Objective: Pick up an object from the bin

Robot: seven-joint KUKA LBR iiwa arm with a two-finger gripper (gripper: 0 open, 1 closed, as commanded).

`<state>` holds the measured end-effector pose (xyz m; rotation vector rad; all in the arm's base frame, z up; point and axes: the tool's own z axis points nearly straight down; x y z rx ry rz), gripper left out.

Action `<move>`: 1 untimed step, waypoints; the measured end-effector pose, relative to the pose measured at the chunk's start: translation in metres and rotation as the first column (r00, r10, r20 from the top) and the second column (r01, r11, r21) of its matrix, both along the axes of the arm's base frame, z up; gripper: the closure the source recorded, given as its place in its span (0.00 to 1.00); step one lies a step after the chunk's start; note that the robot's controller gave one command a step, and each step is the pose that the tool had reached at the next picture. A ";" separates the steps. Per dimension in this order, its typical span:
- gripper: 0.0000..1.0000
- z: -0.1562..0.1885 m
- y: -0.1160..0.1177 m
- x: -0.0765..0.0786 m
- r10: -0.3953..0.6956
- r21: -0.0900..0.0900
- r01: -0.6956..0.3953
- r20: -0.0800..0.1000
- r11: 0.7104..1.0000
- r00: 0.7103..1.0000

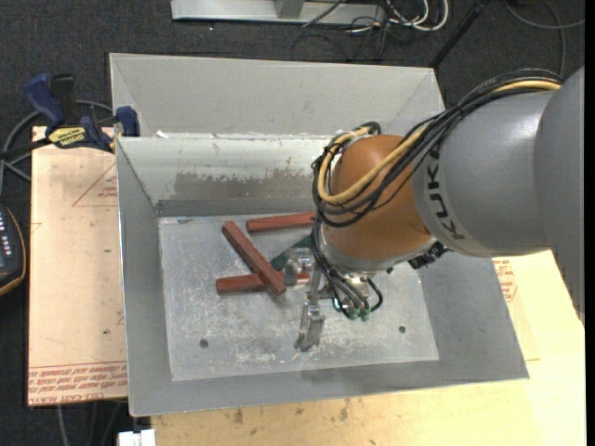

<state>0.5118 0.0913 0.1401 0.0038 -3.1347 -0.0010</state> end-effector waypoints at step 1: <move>0.00 -0.073 0.001 0.073 0.073 0.001 -0.073 0.011 0.997 0.997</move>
Offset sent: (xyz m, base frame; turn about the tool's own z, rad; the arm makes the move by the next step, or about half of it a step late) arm 0.0708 0.0009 -0.0695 -0.0743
